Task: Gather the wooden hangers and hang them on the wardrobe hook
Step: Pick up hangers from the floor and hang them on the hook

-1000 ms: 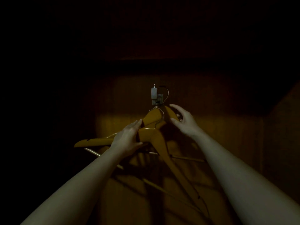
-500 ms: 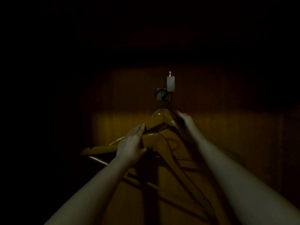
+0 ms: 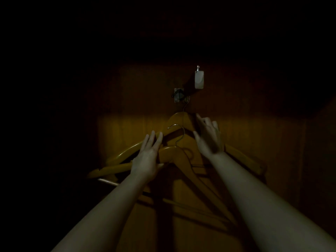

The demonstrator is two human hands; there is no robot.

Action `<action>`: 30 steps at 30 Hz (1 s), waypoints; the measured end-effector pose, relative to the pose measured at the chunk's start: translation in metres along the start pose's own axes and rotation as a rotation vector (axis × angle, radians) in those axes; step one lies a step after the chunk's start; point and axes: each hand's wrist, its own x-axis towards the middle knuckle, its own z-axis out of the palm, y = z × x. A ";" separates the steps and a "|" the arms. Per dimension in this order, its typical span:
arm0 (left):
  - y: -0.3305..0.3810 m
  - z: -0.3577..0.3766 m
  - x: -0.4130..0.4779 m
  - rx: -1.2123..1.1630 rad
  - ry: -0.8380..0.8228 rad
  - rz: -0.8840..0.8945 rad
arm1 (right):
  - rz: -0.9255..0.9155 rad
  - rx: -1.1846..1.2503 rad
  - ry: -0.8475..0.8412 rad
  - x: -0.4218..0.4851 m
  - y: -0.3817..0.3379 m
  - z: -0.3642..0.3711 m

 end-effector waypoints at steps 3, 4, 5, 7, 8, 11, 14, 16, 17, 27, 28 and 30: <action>0.004 -0.004 -0.019 -0.027 -0.042 -0.010 | 0.059 0.068 -0.028 -0.029 -0.004 -0.013; 0.007 -0.005 -0.027 -0.025 -0.048 -0.014 | 0.042 0.087 -0.032 -0.041 -0.004 -0.016; 0.011 -0.006 -0.036 -0.012 -0.058 -0.018 | 0.011 0.081 -0.066 -0.053 -0.006 -0.019; 0.023 -0.008 -0.054 0.030 -0.110 -0.025 | -0.009 0.139 -0.174 -0.077 -0.006 -0.024; 0.028 -0.009 -0.063 0.045 -0.136 -0.028 | -0.013 0.206 -0.206 -0.088 -0.005 -0.028; 0.047 -0.016 -0.084 0.053 -0.151 -0.023 | -0.083 0.350 -0.253 -0.122 0.002 -0.047; 0.064 -0.024 -0.099 0.032 -0.143 -0.013 | -0.099 0.331 -0.324 -0.148 0.011 -0.062; 0.075 -0.028 -0.104 0.015 -0.147 -0.030 | -0.102 0.291 -0.313 -0.159 0.014 -0.069; 0.080 -0.030 -0.106 0.005 -0.151 -0.045 | -0.109 0.283 -0.287 -0.162 0.015 -0.072; 0.104 -0.047 -0.095 -0.143 -0.003 0.011 | -0.261 0.150 -0.116 -0.144 0.012 -0.098; 0.104 -0.049 -0.092 -0.148 0.027 0.042 | -0.269 0.150 -0.110 -0.137 0.012 -0.099; 0.103 -0.051 -0.087 -0.083 0.093 0.115 | -0.269 0.156 -0.089 -0.123 0.012 -0.100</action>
